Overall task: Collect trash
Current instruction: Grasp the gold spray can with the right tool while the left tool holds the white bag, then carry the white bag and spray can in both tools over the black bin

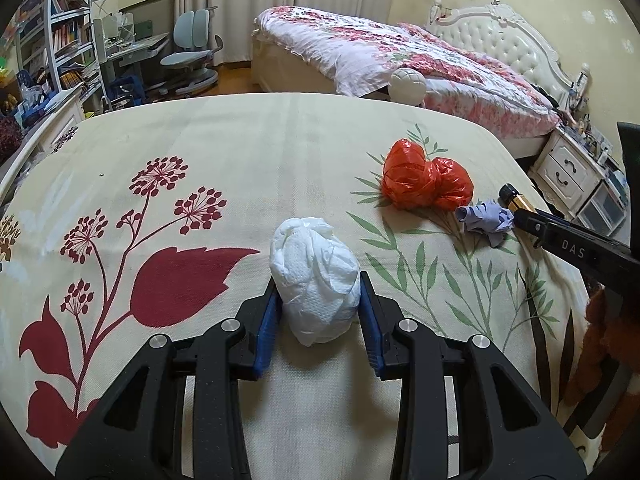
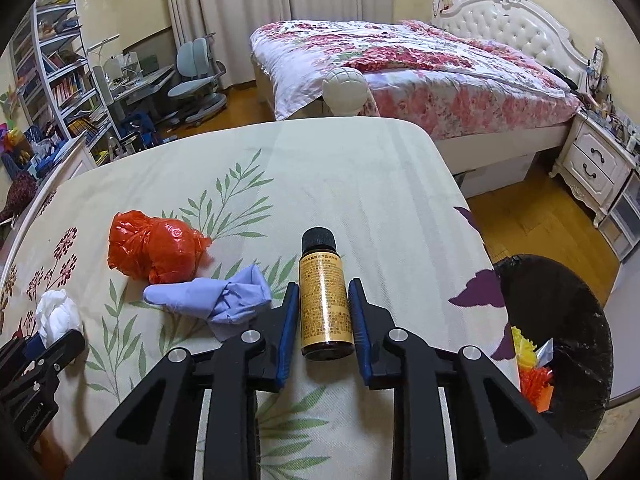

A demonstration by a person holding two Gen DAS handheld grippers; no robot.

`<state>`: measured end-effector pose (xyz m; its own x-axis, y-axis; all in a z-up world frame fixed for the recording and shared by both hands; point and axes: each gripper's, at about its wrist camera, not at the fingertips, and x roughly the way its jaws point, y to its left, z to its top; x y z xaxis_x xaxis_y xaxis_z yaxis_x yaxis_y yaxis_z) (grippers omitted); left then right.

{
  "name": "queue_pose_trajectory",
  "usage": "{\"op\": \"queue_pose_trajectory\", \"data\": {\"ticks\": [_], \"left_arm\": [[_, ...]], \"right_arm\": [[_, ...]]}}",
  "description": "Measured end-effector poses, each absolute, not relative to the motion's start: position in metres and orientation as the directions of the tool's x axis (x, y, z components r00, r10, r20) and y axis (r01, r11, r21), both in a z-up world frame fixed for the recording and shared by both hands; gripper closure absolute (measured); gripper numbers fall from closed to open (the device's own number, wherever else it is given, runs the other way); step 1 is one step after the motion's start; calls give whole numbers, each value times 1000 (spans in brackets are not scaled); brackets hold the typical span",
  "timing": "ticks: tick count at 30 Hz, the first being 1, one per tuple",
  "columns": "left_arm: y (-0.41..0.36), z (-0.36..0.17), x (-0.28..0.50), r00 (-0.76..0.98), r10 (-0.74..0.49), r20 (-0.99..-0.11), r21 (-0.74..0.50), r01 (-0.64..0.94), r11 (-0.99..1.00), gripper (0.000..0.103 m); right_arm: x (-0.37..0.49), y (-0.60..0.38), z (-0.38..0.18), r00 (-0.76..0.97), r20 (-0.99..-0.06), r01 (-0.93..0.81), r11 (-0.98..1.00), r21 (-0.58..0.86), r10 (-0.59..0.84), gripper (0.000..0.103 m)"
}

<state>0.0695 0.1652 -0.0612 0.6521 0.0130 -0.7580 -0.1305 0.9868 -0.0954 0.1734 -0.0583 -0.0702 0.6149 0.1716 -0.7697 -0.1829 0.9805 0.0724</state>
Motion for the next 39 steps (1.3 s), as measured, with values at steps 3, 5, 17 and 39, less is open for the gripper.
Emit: {"op": "queue_pose_trajectory", "data": {"ticks": [3,5,17,39], "left_arm": [[163,-61,67,655,16,-755,-91,-130,987,68],[162,-60,65,656,17,-755,-89,-128,988,68],[154,-59,52,665,19,-747,-80,-118,990,68],[62,-46,54,697,-102,-709,-90,54,994,68]], "right_arm": [[166,-63,-69,619,-767,-175,982,77,171,77],[161,-65,-68,621,-764,-170,982,83,172,77],[129,-69,-64,633,-752,-171,980,97,185,78],[99,-140,-43,707,-700,-45,994,104,105,78]]}}
